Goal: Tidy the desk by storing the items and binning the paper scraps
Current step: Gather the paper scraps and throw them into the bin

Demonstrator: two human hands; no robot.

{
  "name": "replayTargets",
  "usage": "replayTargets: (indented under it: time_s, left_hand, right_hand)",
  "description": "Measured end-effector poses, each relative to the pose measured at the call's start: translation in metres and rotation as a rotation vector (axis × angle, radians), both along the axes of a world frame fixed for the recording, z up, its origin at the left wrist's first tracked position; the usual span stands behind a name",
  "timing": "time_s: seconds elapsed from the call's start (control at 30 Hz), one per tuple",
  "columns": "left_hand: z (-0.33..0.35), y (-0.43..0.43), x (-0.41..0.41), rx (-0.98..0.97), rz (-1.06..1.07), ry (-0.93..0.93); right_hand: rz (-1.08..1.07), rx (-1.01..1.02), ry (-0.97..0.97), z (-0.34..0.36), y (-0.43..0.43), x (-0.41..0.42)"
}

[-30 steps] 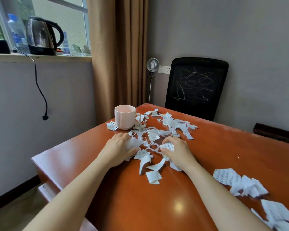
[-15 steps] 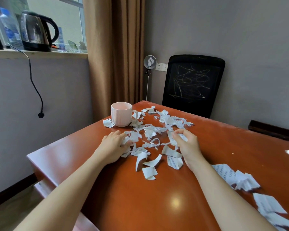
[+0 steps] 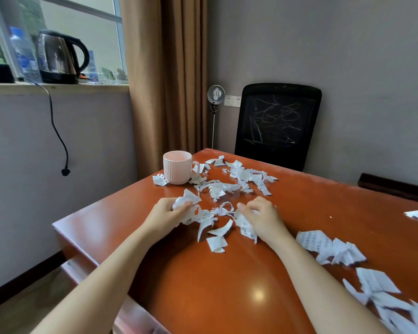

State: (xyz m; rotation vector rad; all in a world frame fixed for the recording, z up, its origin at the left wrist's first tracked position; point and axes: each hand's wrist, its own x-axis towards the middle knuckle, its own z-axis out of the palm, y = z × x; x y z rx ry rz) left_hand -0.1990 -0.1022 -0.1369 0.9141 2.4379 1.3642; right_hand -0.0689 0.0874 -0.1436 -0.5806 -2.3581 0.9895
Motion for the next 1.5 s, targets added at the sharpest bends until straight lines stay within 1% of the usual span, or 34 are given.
replayTargets:
  time_s: [0.1, 0.17, 0.2, 0.33, 0.43, 0.53, 0.63, 0.73, 0.87, 0.97, 1.07, 1.13, 1.23, 1.4, 1.5]
  left_hand:
    - [0.002, 0.006, 0.004, -0.170, -0.007, 0.078]
    - [0.004, 0.011, 0.008, -0.290, 0.020, 0.143]
    - [0.006, 0.013, 0.010, -0.316, 0.029, 0.159]
    - [0.006, 0.021, 0.010, -0.387, 0.068, 0.225]
    - [0.005, 0.029, 0.012, -0.456, 0.118, 0.264]
    - [0.001, 0.039, 0.013, -0.489, 0.156, 0.317]
    - [-0.005, 0.045, 0.012, -0.500, 0.130, 0.399]
    - [-0.006, 0.047, 0.010, -0.505, 0.078, 0.441]
    - [-0.006, 0.049, 0.008, -0.475, 0.019, 0.458]
    - [-0.005, 0.049, 0.008, -0.438, -0.005, 0.438]
    - [-0.004, 0.047, 0.009, -0.447, -0.012, 0.414]
    - [-0.005, 0.047, 0.006, -0.405, -0.008, 0.351]
    - [-0.001, 0.045, 0.008, -0.271, 0.013, 0.227]
    - [0.003, 0.043, 0.013, -0.122, 0.054, 0.146]
    - [0.003, 0.042, 0.011, -0.019, 0.083, 0.056]
  right_hand:
    - [-0.004, 0.156, -0.112, -0.001, -0.003, -0.001]
    - [-0.006, 0.217, -0.168, -0.001, -0.007, -0.001]
    - [-0.005, 0.234, -0.186, -0.001, -0.008, -0.002]
    - [0.002, 0.259, -0.259, 0.000, -0.007, -0.002]
    - [-0.015, 0.341, -0.326, -0.001, -0.005, -0.004]
    - [-0.024, 0.399, -0.329, 0.000, -0.005, -0.004]
    - [-0.030, 0.407, -0.330, 0.000, -0.004, -0.004]
    - [-0.028, 0.402, -0.317, -0.001, -0.004, -0.005]
    - [-0.005, 0.323, -0.295, 0.003, -0.005, -0.003]
    - [0.003, 0.285, -0.292, 0.001, -0.005, -0.003]
    - [-0.002, 0.254, -0.248, 0.000, -0.004, -0.004]
    - [-0.024, 0.264, -0.188, 0.000, -0.003, -0.005]
    - [-0.078, 0.230, -0.059, 0.001, 0.000, -0.006]
    - [-0.149, -0.011, 0.181, 0.001, 0.010, -0.006]
    - [-0.199, -0.124, 0.259, 0.003, 0.013, -0.004]
